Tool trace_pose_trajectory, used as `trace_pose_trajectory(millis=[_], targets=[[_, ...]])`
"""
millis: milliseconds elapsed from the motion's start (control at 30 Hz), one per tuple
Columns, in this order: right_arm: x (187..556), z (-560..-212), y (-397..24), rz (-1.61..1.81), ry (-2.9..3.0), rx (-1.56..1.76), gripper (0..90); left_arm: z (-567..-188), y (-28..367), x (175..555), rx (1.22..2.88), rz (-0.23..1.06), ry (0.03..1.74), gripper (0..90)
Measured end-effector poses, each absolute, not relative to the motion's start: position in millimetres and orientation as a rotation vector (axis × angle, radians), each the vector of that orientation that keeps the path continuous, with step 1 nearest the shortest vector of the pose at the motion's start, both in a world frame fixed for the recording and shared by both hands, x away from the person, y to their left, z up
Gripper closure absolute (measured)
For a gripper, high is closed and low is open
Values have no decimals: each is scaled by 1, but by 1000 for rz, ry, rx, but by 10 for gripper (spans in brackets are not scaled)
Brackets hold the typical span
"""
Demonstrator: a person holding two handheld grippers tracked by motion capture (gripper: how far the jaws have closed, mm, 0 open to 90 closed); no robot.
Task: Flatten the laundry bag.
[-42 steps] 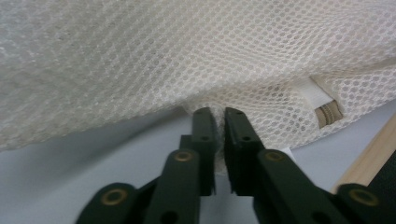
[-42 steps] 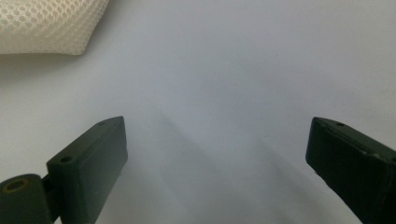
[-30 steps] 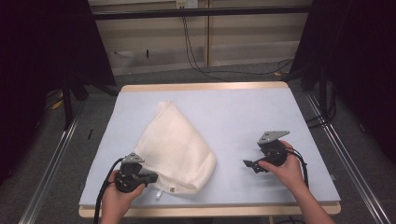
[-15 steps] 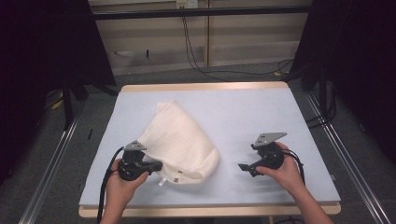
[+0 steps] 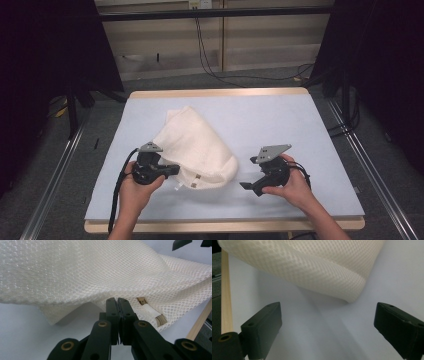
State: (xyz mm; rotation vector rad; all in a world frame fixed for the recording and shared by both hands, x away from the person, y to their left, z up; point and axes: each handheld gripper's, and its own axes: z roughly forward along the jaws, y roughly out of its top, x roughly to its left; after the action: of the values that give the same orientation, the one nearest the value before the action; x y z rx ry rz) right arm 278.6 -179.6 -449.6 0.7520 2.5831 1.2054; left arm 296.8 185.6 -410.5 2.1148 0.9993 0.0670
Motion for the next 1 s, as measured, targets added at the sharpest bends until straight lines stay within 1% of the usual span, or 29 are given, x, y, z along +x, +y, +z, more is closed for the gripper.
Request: trace_pose_trajectory(millis=[200, 233, 267, 633, 700, 767, 800, 833, 867, 900, 933, 967, 1000], targets=[[275, -443, -168, 1217, 2589, 625, 107, -405, 179, 302, 2109, 71, 992, 882], [273, -442, -164, 1219, 2600, 599, 152, -404, 176, 303, 2119, 75, 979, 882], [273, -441, -162, 1214, 2602, 591, 167, -404, 174, 303, 2116, 66, 982, 882], [275, -434, -148, 1237, 2551, 529, 206, -404, 167, 309, 2130, 69, 978, 881], [276, -432, -146, 1244, 2550, 523, 223, -404, 167, 309, 2131, 70, 976, 881], [277, -432, -142, 1248, 2533, 497, 279, -404, 166, 310, 2149, 80, 972, 880], [277, -432, -142, 1248, 2533, 497, 279, -404, 166, 310, 2149, 80, 972, 880], [275, -430, -139, 1259, 2504, 449, 434, -404, 166, 310, 2153, 80, 975, 880], [274, -429, -139, 1265, 2500, 438, 470, -404, 165, 310, 2141, 81, 984, 879], [274, -429, -139, 1265, 2500, 438, 470, -404, 165, 310, 2141, 81, 984, 879], [273, -428, -139, 1275, 2496, 440, 578, -405, 164, 310, 2141, 81, 983, 879], [273, -428, -139, 1285, 2494, 435, 650, -405, 163, 310, 2135, 84, 984, 879], [273, -428, -139, 1285, 2494, 435, 650, -405, 163, 310, 2135, 84, 984, 878]])
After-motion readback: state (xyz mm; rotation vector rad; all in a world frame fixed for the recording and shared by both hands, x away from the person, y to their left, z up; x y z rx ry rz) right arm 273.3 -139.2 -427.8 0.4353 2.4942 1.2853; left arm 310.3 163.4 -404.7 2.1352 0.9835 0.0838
